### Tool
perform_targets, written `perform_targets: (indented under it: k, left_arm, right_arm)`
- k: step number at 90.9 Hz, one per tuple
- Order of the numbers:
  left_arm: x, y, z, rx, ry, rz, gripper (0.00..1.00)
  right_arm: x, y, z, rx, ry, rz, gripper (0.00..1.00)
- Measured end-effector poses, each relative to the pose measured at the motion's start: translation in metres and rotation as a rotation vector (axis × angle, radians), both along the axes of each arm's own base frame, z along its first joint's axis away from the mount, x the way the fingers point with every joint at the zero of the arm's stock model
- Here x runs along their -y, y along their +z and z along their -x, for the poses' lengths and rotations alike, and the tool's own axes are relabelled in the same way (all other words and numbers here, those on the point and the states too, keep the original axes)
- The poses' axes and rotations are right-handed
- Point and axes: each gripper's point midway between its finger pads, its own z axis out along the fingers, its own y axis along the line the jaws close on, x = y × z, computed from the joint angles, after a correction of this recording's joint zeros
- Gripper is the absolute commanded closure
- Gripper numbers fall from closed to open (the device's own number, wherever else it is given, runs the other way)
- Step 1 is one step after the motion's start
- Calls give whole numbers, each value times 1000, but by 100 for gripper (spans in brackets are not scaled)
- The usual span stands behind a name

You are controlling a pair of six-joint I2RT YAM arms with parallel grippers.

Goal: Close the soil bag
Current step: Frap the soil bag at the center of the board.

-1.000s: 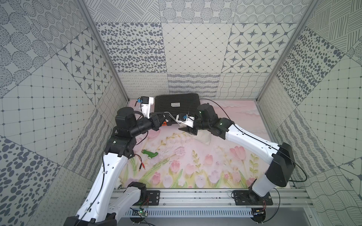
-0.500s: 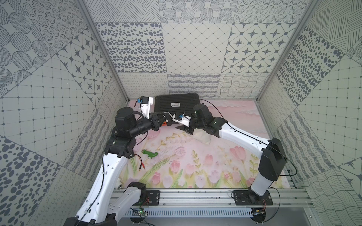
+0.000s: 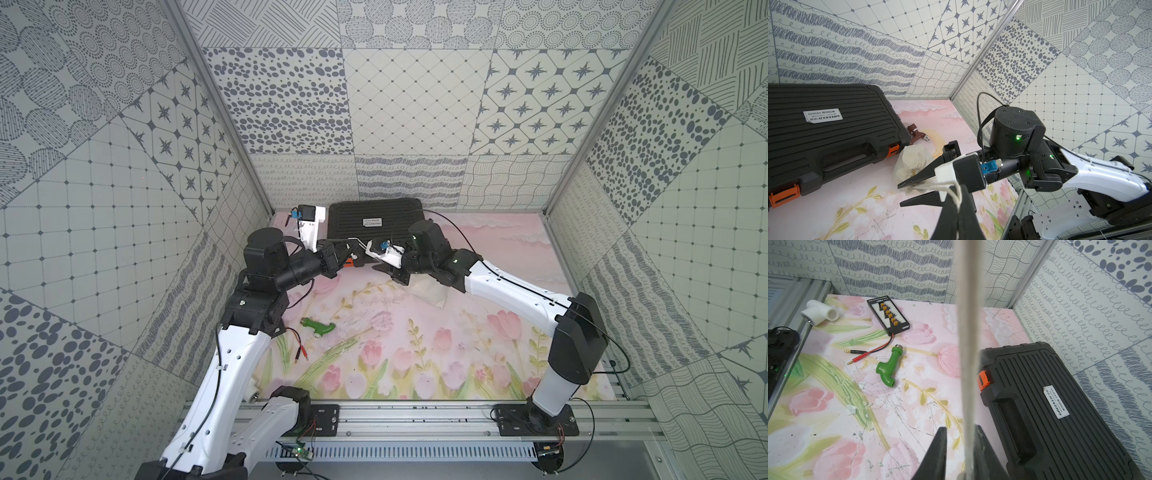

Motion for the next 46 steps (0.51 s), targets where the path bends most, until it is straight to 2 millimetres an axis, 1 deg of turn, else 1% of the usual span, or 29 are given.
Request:
perform_targets:
  k: [28,46]
  left_arm:
    - [0,0,0,0,0,0,100]
    - [0,0,0,0,0,0,100]
  right_arm:
    - [0,1,0,-18,-10,-11,75]
    - [-1,2,-1,-25,-18,-21,85]
